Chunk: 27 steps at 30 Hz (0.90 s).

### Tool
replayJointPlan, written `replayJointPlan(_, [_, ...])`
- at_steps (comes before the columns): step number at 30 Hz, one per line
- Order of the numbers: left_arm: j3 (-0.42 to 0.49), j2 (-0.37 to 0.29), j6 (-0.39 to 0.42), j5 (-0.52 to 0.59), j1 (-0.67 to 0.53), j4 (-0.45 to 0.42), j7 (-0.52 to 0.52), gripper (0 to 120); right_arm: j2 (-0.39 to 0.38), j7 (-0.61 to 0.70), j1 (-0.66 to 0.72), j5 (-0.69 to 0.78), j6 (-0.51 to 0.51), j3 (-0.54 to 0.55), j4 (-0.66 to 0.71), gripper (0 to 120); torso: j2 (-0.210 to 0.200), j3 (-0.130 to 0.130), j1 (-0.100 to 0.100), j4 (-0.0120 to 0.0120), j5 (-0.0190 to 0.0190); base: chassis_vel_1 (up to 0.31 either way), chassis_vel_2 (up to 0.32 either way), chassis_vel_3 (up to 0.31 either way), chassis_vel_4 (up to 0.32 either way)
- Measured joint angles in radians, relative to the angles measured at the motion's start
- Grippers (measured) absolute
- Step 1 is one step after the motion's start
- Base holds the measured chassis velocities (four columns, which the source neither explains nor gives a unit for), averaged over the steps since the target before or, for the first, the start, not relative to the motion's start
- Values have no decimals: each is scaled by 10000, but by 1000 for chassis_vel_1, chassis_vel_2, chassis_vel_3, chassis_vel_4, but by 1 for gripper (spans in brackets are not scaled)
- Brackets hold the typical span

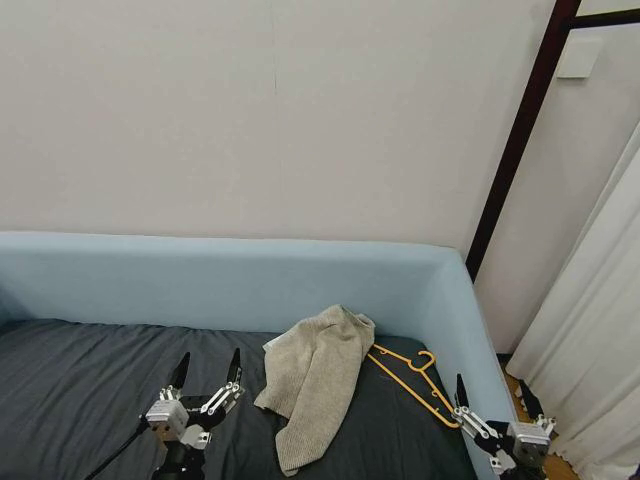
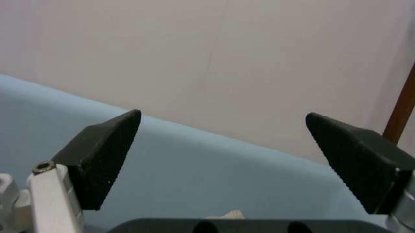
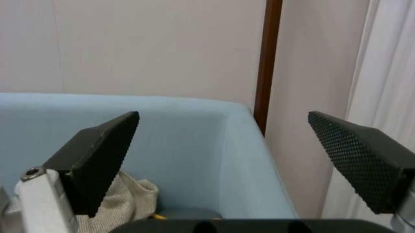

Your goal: Pick up the clothes from the sofa and hang them on the clothes hanger.

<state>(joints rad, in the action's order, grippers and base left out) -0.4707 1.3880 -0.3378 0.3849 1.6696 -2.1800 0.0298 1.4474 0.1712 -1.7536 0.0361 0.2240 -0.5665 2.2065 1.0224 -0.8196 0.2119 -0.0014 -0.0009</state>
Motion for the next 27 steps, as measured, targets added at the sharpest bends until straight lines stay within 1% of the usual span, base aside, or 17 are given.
replayJointPlan(7, [46,55,-117,-3,71,26,-4,100,22,1,-99,-14,-9,-7,-25,100,-1,-1,0,1,2,0,0,0,0])
replayJointPlan(18, [-13,-52,-40,62,18,-90,-2,100,13,2,-164,17,-85,-28,185,100,-1,-1,0,0,1,0,0,0,0])
replayJointPlan(24, [50,-2,-40,50,-16,-28,0,100,-27,2,-157,60,-125,-28,213,100,-1,-1,0,0,1,0,0,0,0])
replayJointPlan(27, [31,-1,-68,30,49,-71,-1,100,-209,4,-114,268,-280,-3,255,100,-1,-1,0,-1,1,0,0,0,0])
